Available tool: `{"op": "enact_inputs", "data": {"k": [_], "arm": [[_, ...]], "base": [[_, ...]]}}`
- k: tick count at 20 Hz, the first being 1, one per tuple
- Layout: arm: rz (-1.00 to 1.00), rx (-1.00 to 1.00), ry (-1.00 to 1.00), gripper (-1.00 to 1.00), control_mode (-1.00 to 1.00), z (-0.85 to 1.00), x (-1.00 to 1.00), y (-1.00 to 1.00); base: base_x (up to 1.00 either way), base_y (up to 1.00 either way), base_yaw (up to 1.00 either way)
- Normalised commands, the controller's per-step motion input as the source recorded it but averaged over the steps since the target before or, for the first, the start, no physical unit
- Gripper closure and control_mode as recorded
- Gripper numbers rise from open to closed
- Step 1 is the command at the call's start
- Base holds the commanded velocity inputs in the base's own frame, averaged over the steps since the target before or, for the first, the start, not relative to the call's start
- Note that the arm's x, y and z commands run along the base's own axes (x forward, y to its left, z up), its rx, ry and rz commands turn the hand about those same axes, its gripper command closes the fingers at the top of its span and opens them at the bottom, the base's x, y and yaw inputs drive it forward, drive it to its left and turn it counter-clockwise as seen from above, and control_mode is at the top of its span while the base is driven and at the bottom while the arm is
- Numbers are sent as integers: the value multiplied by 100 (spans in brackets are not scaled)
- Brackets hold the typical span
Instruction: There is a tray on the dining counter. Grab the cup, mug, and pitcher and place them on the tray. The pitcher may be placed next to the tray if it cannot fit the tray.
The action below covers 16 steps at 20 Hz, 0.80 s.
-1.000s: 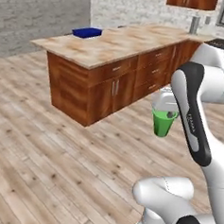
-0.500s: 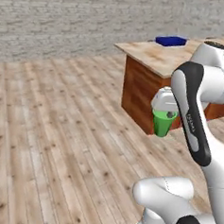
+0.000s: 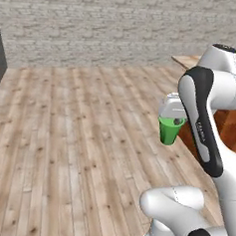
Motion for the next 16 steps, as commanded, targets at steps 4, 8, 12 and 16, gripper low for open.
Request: {"op": "enact_inputs", "data": {"k": [4,8,12,16], "arm": [[0,0,0,100,100,0,0,0],[0,0,0,100,100,0,0,0],[0,0,0,100,100,0,0,0],[0,0,0,100,100,0,0,0]], "base": [[100,26,11],[100,5,2],[100,6,0],[100,6,0]]}}
